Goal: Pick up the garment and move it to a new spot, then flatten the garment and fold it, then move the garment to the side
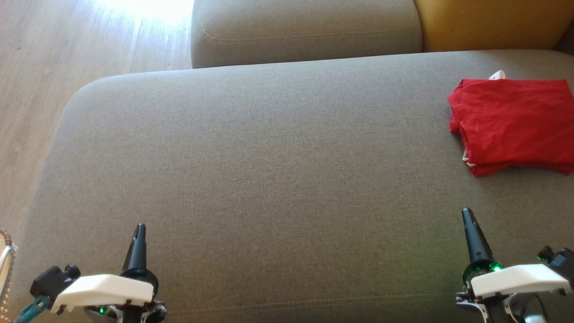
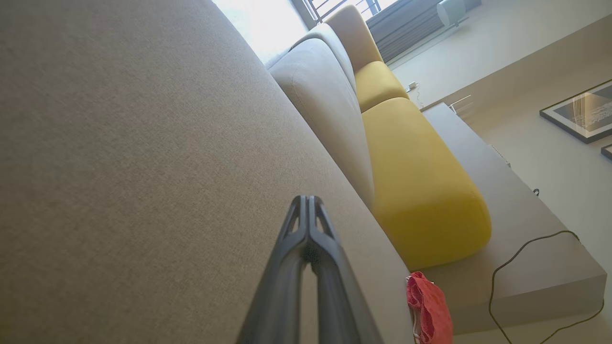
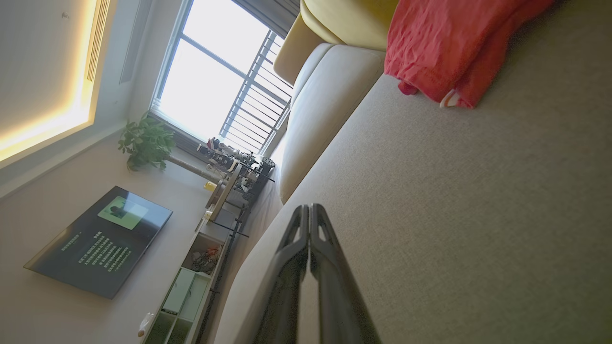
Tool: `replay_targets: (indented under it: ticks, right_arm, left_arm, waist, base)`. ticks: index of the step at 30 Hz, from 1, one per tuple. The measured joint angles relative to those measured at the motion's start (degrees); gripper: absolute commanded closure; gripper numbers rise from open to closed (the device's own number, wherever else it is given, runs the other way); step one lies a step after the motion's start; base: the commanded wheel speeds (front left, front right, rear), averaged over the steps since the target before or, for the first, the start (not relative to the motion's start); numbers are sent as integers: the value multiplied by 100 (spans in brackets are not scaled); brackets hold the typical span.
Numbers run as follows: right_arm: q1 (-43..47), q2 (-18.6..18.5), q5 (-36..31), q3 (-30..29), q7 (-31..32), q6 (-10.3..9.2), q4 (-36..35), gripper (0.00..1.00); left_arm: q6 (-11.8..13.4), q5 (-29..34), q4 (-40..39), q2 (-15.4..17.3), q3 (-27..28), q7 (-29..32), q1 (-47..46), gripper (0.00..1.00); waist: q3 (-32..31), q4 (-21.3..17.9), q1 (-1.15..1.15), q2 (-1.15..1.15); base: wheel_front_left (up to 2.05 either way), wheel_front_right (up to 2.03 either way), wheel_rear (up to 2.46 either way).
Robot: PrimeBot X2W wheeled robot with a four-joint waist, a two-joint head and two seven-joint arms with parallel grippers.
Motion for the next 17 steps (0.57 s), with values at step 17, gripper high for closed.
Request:
replay_targets:
  ticks: [17]
  right_arm:
    - [-230,-18,1167,-68,267,0,80,100]
  left_arm:
    - [-136,-1169,165,0,182,257,-232,100]
  waist:
    - [40,-26,0,0]
  base:
    - [0,0,0]
